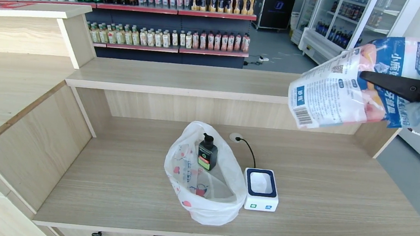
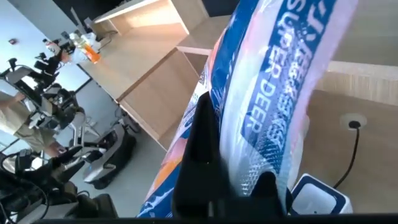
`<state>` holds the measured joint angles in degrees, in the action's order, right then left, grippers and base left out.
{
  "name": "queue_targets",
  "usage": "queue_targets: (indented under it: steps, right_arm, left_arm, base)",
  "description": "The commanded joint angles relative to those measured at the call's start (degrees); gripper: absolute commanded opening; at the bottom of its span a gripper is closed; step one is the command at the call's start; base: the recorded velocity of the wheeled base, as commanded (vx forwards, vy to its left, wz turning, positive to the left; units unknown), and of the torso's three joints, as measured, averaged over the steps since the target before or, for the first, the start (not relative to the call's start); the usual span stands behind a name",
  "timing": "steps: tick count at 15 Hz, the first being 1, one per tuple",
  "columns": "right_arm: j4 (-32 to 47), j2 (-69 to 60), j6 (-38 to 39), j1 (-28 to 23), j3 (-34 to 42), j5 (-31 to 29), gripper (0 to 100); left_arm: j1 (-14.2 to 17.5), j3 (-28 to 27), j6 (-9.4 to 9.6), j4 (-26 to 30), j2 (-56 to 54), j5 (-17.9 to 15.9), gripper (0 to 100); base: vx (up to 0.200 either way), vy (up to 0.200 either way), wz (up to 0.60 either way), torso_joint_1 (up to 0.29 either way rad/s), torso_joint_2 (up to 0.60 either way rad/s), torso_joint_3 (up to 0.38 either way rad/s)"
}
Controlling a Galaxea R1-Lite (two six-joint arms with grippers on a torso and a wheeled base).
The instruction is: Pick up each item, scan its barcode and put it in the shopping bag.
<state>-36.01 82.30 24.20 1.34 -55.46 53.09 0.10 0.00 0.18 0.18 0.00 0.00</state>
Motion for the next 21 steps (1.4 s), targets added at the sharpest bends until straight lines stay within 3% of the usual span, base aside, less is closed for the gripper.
queue_targets:
  steps: [1,3,5,8,10,13,16,21]
  right_arm:
    - [-1.8,0.0,0.3,1.1,2.5,0.1,0]
    - [-7.8,0.4,0.9,3.1,6.9,0.3,0]
    - [-12.4,2.0,5.6,4.8,3.5,0.3,0]
    - [-12.9,4.4,27.6,5.2,-9.8,2.5,0]
    - [-14.4,4.5,41.2,5.0,-13.5,4.0,0]
    - [-15.0,3.7,44.9,5.1,-11.4,8.0,0]
    - [-17.2,-0.2,44.4,5.3,-4.5,17.3,0]
    - [-22.9,-2.8,46.6,8.2,-2.6,17.8,0]
  left_arm:
    - [0.0,0.0,-0.01,0.0,0.1,0.1,100]
    - [0.0,0.0,-0.01,0.0,0.1,0.0,100]
    - [0.0,0.0,-0.01,0.0,0.1,0.1,100]
    - [0.0,0.0,-0.01,0.0,0.1,0.0,100]
    - [0.0,0.0,-0.01,0.0,0.1,0.0,100]
    - [0.0,0.0,-0.01,0.0,0.1,0.0,100]
    - [0.0,0.0,-0.01,0.0,0.1,0.0,100]
    - [0.0,0.0,-0.01,0.0,0.1,0.0,100]
  base:
    - [0.000,0.000,0.00,0.000,0.00,0.000]
    - [0.000,0.000,0.00,0.000,0.00,0.000]
    - [0.000,0.000,0.00,0.000,0.00,0.000]
    - [0.000,0.000,0.00,0.000,0.00,0.000]
    - [0.000,0.000,0.00,0.000,0.00,0.000]
    - [0.000,0.000,0.00,0.000,0.00,0.000]
    - [0.000,0.000,0.00,0.000,0.00,0.000]
    - [0.000,0.000,0.00,0.000,0.00,0.000]
